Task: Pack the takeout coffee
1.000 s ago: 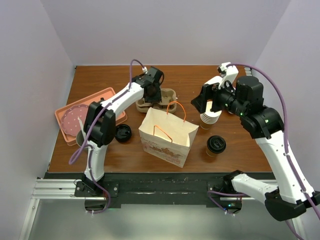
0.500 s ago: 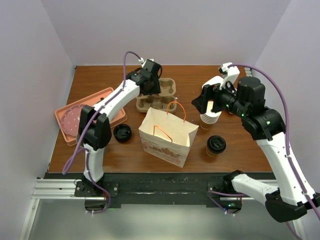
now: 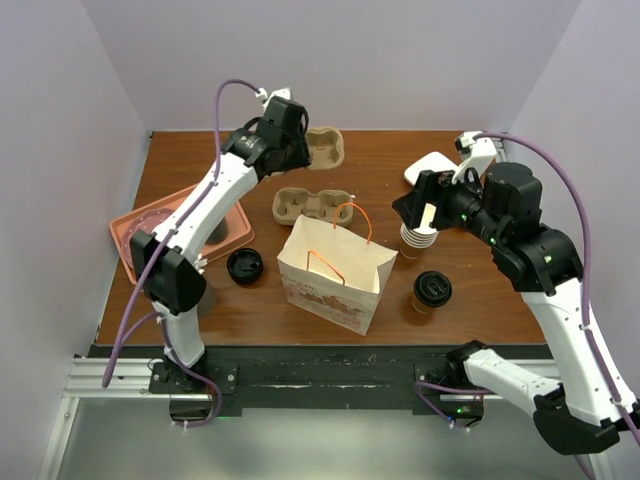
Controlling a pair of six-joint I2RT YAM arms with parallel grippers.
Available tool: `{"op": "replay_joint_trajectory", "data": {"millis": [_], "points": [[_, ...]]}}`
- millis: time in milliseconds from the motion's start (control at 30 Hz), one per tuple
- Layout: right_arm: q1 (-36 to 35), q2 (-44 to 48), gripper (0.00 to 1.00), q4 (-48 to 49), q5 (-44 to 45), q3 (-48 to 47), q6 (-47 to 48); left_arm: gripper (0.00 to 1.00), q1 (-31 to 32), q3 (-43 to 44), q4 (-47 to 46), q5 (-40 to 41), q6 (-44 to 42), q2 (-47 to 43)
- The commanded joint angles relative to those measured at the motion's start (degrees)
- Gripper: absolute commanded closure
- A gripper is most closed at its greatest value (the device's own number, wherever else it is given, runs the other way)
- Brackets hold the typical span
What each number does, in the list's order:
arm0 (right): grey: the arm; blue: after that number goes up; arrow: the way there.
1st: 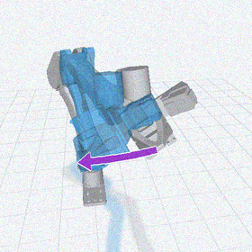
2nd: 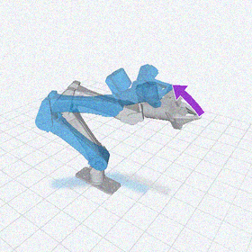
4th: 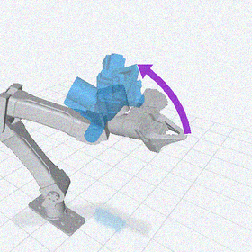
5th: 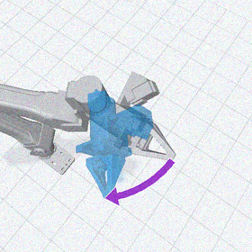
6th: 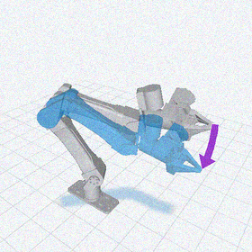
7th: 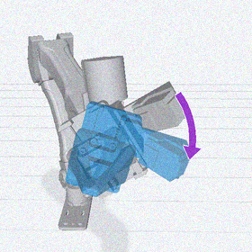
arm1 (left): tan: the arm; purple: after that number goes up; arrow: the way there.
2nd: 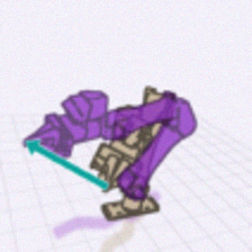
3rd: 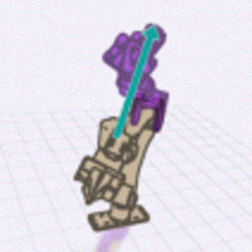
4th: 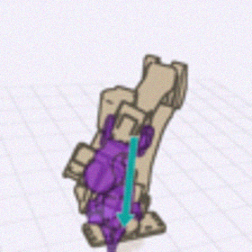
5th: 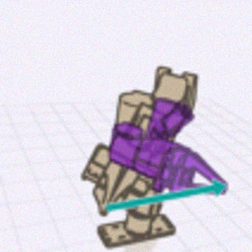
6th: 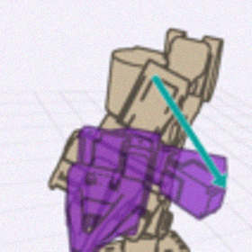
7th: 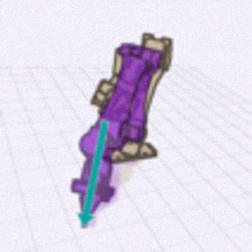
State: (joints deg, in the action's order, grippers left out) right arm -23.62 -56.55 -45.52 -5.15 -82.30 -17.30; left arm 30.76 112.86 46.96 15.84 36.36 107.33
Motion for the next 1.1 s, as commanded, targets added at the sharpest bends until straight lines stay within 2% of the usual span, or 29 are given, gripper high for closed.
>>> {"op": "replay_joint_trajectory", "data": {"millis": [0,267,500,633,767,933,1000,1067], "points": [[0.0,0.5,0.11,-2.0,1.6,0.3,-3.4,0.53,-0.4,3.5,0.5,-0.9,-2.8,-7.2],[0.1,0.7,0.11,-5.5,-0.1,1.1,-4.6,0.53,-0.3,3.2,4.2,-15.6,-3.7,-14.9],[0.0,1.5,0.11,-3.4,-4.2,2.7,-6.4,0.5,-0.3,-4.5,9.8,-28.4,-4.9,-26.3],[0.0,2.1,0.12,0.8,-10.1,5.3,-6.0,0.49,-0.3,-5.2,15.4,-31.6,-4.9,-29.1],[0.1,3.3,0.13,6.3,-18.0,8.0,-0.3,0.49,-0.4,-5.5,19.6,-34.6,-5.5,-30.9],[0.0,3.5,0.13,7.4,-20.4,9.3,6.0,0.49,-0.3,-5.1,21.5,-37.5,-5.9,-31.5],[0.0,5.0,0.13,13.2,-23.2,11.6,5.8,0.49,-0.3,-5.5,21.3,-40.2,-5.8,-31.4],[0.0,5.4,0.12,14.9,-22.3,13.3,5.3,0.49,-0.3,-5.9,21.2,-40.9,-5.9,-31.5]]}}
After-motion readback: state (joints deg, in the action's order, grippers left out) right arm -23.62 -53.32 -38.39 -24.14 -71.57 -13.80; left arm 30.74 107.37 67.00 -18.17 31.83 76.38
